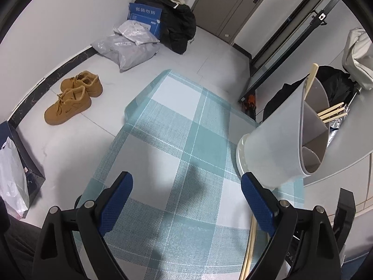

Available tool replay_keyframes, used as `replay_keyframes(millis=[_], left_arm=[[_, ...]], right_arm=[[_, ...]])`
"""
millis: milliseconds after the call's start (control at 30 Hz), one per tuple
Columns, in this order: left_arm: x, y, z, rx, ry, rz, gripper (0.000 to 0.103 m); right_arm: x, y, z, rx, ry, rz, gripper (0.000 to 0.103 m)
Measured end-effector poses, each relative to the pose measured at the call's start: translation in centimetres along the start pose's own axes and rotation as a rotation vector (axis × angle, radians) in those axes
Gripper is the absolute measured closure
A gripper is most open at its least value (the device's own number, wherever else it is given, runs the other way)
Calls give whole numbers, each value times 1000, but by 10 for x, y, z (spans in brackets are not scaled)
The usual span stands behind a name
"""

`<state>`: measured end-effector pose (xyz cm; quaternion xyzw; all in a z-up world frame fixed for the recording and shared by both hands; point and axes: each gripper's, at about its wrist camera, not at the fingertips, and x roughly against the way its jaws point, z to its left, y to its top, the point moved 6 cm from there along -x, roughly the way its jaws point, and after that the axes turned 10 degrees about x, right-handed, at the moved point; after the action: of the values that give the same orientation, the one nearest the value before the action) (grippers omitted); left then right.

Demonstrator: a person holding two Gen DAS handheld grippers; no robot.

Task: Organize utensils
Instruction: 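Close the right gripper on a chopstick while the left gripper approaches the last chopsticks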

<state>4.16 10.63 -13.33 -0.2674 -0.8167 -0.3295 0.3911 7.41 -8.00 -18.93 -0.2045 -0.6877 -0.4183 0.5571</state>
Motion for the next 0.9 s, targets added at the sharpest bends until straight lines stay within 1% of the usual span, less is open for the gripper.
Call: replay_keyframes(millis=[100,133,200,233,333,367,400,433,467,533,633,667,733,833,900], left_arm=[[-2,-1,0,-1,7,5,12],[-1,-2,0,-6,6,5,12],[1,-3,0,-6,-7,1,12],[1,-4,1,-9,-5,0,12],[-3,-9,1,-32,14,22,12],[-4,-10,0,-38,20,28,12],[-5,-12,0,-47,26,37,12],[-7,-16,0,-59,33,50,12],[-9,-19,-2,-72,40,62,12],[-8,-26,-9,-114,41,66,12],[0,-40,-29,-214,16,66,12],[2,-45,-38,-249,8,63,12],[2,-57,-54,-317,-1,86,12],[-7,-76,-71,-417,30,130,12],[-13,-84,-74,-450,51,156,12]], right_arm=[[-1,2,2,32,-15,5,97],[4,-3,-1,38,-20,5,96],[3,2,2,57,-37,2,94],[-4,6,11,63,-42,-1,93],[-9,11,9,86,-53,-17,92],[-10,13,10,81,-45,-23,93],[-10,15,8,70,-35,-29,97],[-8,14,10,59,-26,-33,97],[-6,14,7,32,-7,-47,98],[7,12,-3,-28,18,-108,98],[33,6,-19,-106,53,-207,98],[44,3,-27,-147,74,-248,98],[63,-3,-44,-239,122,-324,98],[86,-17,-73,-408,196,-419,98],[92,-24,-85,-475,232,-453,98]])
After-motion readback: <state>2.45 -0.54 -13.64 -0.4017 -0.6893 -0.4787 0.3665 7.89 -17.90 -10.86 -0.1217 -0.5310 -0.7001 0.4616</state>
